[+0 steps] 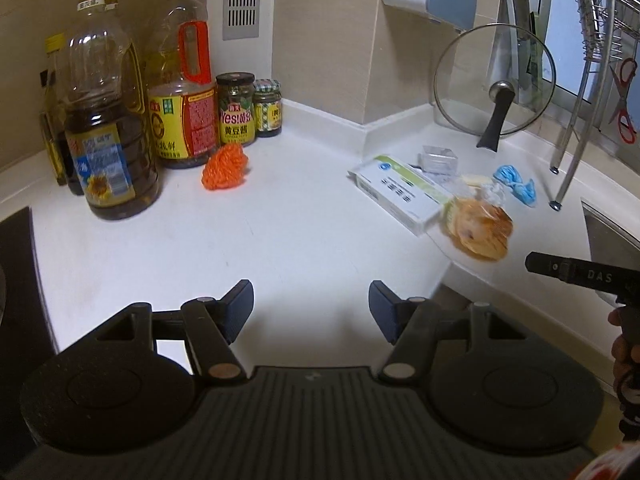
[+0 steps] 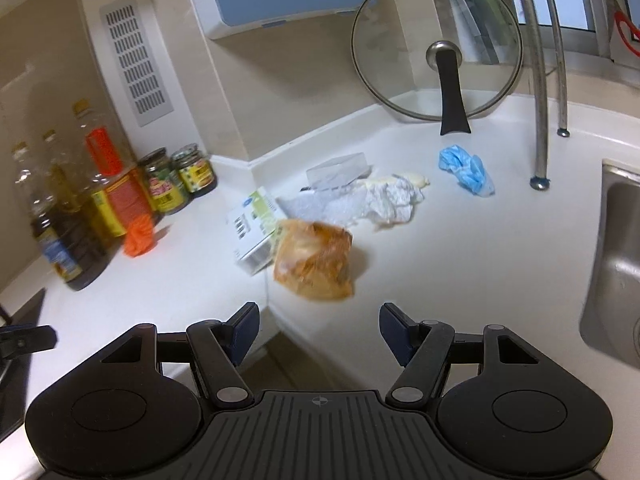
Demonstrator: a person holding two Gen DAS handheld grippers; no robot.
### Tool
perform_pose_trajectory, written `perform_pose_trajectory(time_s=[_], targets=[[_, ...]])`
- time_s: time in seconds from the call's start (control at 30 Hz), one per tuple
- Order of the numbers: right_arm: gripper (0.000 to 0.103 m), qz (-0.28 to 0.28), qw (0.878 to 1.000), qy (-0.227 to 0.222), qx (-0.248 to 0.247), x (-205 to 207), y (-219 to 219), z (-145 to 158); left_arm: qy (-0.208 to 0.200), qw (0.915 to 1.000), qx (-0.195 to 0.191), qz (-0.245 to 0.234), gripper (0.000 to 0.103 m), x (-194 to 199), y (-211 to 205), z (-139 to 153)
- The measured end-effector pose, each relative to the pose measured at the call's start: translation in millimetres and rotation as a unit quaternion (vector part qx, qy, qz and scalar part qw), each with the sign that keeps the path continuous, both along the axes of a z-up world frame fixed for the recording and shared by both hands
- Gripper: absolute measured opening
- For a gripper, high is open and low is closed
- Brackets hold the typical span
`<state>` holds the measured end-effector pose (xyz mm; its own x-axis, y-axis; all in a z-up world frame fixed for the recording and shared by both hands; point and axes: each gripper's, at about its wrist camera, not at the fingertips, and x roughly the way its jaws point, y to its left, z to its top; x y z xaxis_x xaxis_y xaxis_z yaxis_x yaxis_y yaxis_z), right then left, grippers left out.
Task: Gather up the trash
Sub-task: 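Grasp the brown crumpled paper bag with the right gripper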
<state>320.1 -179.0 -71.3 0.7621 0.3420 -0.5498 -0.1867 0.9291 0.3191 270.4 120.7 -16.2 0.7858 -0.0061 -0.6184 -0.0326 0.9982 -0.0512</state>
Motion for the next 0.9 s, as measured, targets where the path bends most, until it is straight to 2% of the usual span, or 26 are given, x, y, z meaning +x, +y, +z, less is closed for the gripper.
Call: perform_pose_trajectory(time_s=[0.4, 0.73, 0.77, 0.8, 0.83, 0.9], targets=[[0.067, -0.034, 0.999, 0.019, 0.007, 65, 16, -16, 0.006, 0.9999, 0.009, -0.007, 0.060, 59, 23, -10], [0.066, -0.044, 0.998, 0.037, 0.011, 89, 27, -29, 0.010, 0.9997, 0.014, -0.017, 0.060, 92, 33, -14], [0.063, -0.045, 0.998, 0.039, 0.014, 90, 27, -30, 0.011, 0.9997, 0.014, -0.017, 0.060, 95, 35, -15], [0.054, -0.045, 0.998, 0.040, 0.017, 91, 27, -31, 0.012, 0.9997, 0.013, -0.017, 0.060, 98, 37, -16], [0.050, -0.046, 0.998, 0.044, 0.020, 92, 27, -33, 0.013, 0.9997, 0.013, -0.016, 0.060, 100, 39, -17], [0.045, -0.048, 0.997, 0.050, 0.031, 93, 26, -34, 0.013, 0.9997, 0.011, -0.016, 0.060, 106, 42, -20]])
